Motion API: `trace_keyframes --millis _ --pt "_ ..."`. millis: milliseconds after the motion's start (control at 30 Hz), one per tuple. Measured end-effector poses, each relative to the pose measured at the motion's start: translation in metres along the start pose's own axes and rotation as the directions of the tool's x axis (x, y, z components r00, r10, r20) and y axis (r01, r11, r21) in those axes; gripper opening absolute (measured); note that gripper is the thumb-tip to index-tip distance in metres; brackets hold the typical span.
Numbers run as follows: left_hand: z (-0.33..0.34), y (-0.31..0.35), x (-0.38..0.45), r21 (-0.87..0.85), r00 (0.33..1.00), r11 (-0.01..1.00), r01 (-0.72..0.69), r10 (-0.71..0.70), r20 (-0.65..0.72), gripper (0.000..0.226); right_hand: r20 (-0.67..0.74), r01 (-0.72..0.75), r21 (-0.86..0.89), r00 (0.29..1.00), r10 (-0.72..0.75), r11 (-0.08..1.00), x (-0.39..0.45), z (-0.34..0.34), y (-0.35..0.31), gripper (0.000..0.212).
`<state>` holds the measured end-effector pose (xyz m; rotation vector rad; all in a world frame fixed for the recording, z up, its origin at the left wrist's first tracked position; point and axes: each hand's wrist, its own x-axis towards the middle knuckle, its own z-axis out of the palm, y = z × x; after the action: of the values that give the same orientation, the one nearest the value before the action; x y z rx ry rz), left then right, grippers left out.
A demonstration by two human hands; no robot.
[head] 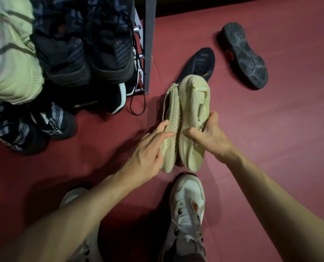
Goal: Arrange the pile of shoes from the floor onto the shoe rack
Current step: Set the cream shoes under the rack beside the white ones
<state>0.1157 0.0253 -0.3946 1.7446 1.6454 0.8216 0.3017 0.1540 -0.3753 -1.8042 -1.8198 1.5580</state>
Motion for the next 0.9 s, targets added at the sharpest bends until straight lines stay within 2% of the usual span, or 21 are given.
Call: trace_keyframes --millis 100,200,300,367,467,533,667,733,767,833,900 --pt "-0.007 0.003 0.007 0.045 0.997 0.996 -0.075 0.074 0.016 0.053 -0.045 0.039 -0.019 0.998 -0.04 0.999 -0.007 -0.018 0.0 0.065" --pt "-0.016 -0.001 0.004 0.109 0.982 0.983 -0.148 0.132 0.138 0.042 -0.088 0.102 -0.063 0.99 -0.107 0.993 -0.015 -0.045 -0.003 0.071" --pt "-0.021 -0.018 -0.01 0.226 0.954 0.953 -0.201 0.138 0.266 0.041 -0.015 0.17 -0.208 0.984 -0.177 0.963 -0.019 -0.059 -0.011 0.071" --pt "-0.024 -0.03 -0.022 0.262 0.957 0.947 -0.186 0.114 0.268 0.041 0.065 0.225 -0.325 0.974 -0.215 0.919 -0.017 -0.055 -0.018 0.074" --pt "-0.035 -0.036 -0.036 0.287 0.986 0.954 -0.09 0.045 0.16 0.033 0.257 0.373 -0.426 0.923 -0.285 0.824 -0.009 -0.031 -0.018 0.084" --pt "-0.045 -0.035 -0.041 0.288 0.999 0.957 -0.029 0.018 0.04 0.023 0.391 0.435 -0.489 0.884 -0.256 0.756 -0.004 -0.01 -0.015 0.085" --pt "-0.065 -0.033 -0.043 0.257 0.985 0.959 0.123 -0.086 -0.15 0.016 0.531 0.562 -0.556 0.807 -0.259 0.612 -0.001 0.028 -0.012 0.088" --pt "-0.069 -0.029 -0.04 0.297 0.982 0.941 0.162 -0.125 -0.14 0.034 0.54 0.571 -0.585 0.804 -0.249 0.576 -0.003 0.04 -0.009 0.094" --pt "-0.069 -0.029 -0.036 0.326 0.987 0.933 0.155 -0.135 -0.085 0.049 0.53 0.561 -0.599 0.813 -0.242 0.571 -0.002 0.044 -0.007 0.097" --pt "-0.07 -0.027 -0.025 0.386 0.983 0.914 0.128 -0.169 0.075 0.075 0.52 0.548 -0.638 0.825 -0.223 0.541 0.0 0.05 0.001 0.102" --pt "-0.069 -0.028 -0.01 0.425 0.947 0.902 0.075 -0.198 0.251 0.09 0.53 0.553 -0.666 0.823 -0.203 0.501 0.003 0.053 0.008 0.105"
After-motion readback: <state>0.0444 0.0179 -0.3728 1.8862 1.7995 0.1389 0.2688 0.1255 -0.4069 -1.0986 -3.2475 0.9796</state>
